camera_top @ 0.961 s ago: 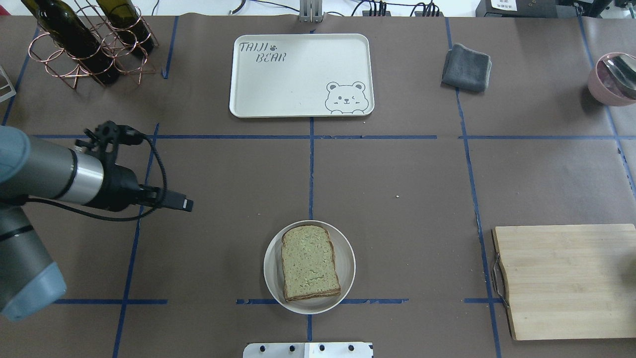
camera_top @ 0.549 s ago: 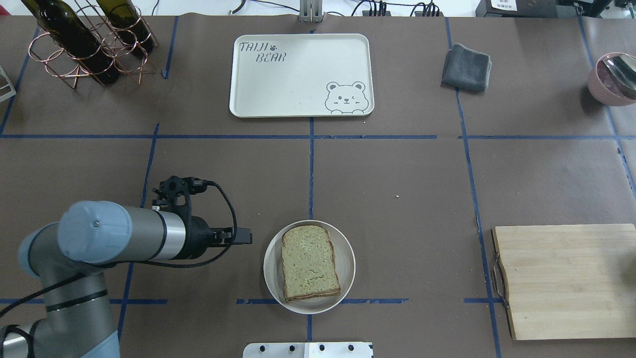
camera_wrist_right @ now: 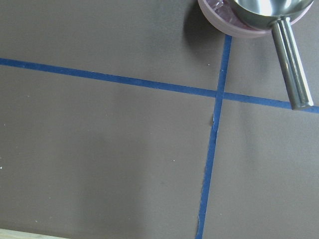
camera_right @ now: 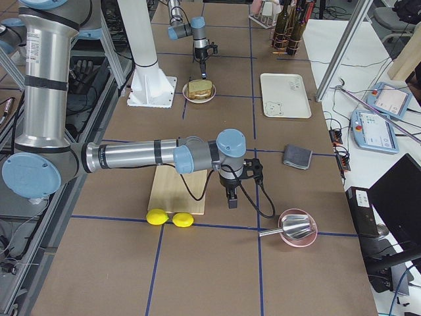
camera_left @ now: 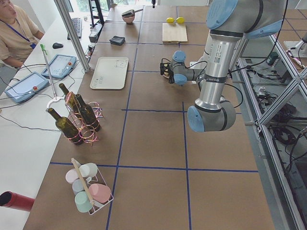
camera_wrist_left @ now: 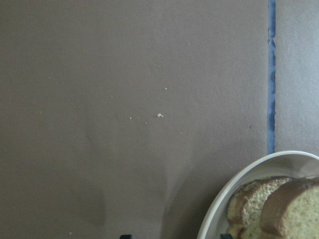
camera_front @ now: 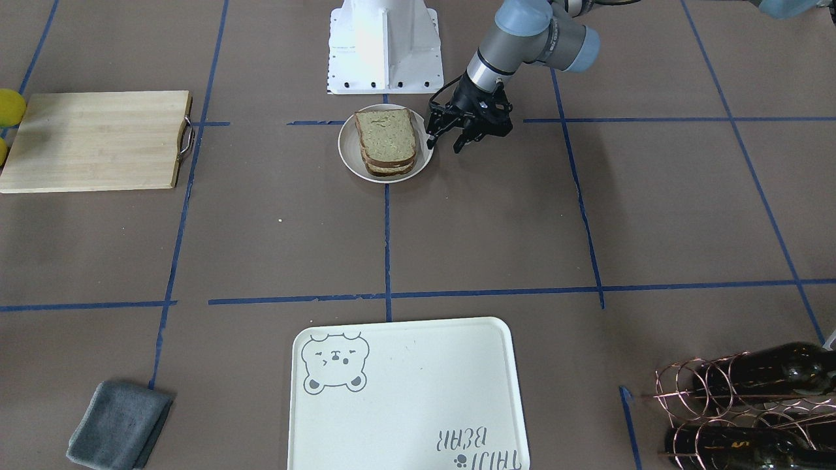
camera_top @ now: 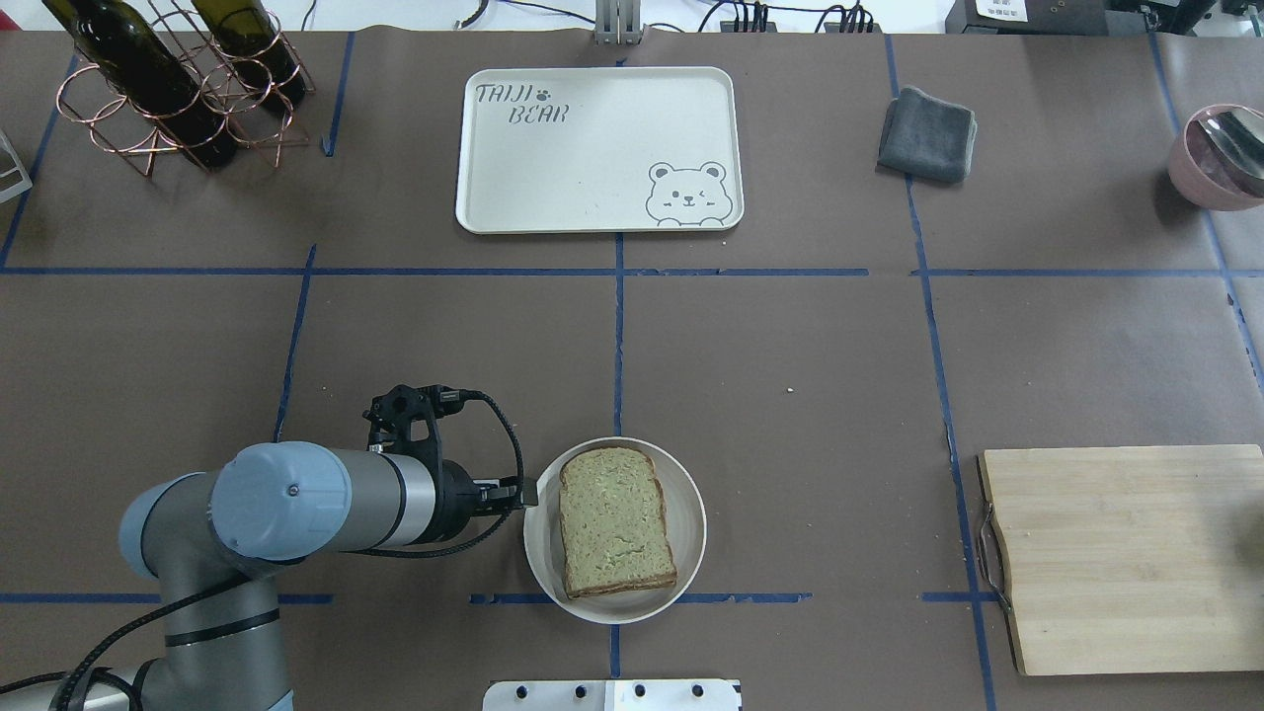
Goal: Make sandwich and place on tray
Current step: 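Move the left gripper to the plate rim and grasp it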
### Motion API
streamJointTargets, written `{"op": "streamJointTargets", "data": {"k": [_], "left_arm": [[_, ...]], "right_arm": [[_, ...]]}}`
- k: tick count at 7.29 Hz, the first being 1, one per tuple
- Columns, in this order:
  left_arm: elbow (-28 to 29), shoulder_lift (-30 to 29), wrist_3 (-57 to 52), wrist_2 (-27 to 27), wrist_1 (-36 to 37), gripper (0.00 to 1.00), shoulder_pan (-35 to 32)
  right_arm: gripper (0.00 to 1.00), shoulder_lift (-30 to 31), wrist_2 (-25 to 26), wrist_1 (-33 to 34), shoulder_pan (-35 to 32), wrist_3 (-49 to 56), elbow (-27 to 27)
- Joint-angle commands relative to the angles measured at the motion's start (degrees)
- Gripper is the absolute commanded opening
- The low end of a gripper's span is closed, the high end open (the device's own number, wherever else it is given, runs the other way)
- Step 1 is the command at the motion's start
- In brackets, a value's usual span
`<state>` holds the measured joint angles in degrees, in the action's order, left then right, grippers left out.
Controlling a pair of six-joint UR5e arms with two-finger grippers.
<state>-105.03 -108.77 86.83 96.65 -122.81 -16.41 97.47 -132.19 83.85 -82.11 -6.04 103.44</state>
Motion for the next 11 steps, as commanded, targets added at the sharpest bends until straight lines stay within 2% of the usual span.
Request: {"op": "streamJointTargets", "data": {"k": [1,4,5,6,7,10,11], "left_arm": [[0.6,-1.1,0.1,-0.1,0.0,0.46,1.0],[1.7,-2.1,0.1,0.0,0.0,0.44,1.9],[1.9,-2.1,0.1,0.0,0.0,0.35,1.9],[1.9,-2.1,0.1,0.0,0.0,0.12,1.9],[1.9,-2.1,0.1,0.0,0.0,0.0,1.9],[0.4,-2.2,-0.3,0.6,0.0,0.0,1.7],[0.6,-2.3,-0.9,1.1,0.0,0.0,-1.1]], "right_arm": [[1.0,0.0,0.0,0.0,-0.1,0.1,0.0],[1.0,0.0,-0.1,0.0,-0.2,0.1,-0.1],[1.0,0.0,-0.1,0.0,-0.2,0.1,-0.1],[1.0,0.0,-0.1,0.0,-0.2,0.1,-0.1],[1.0,0.0,-0.2,0.0,-0.2,0.1,-0.1],[1.0,0.0,-0.3,0.0,-0.2,0.1,-0.1],[1.0,0.0,-0.3,0.0,-0.2,0.2,-0.2]]}}
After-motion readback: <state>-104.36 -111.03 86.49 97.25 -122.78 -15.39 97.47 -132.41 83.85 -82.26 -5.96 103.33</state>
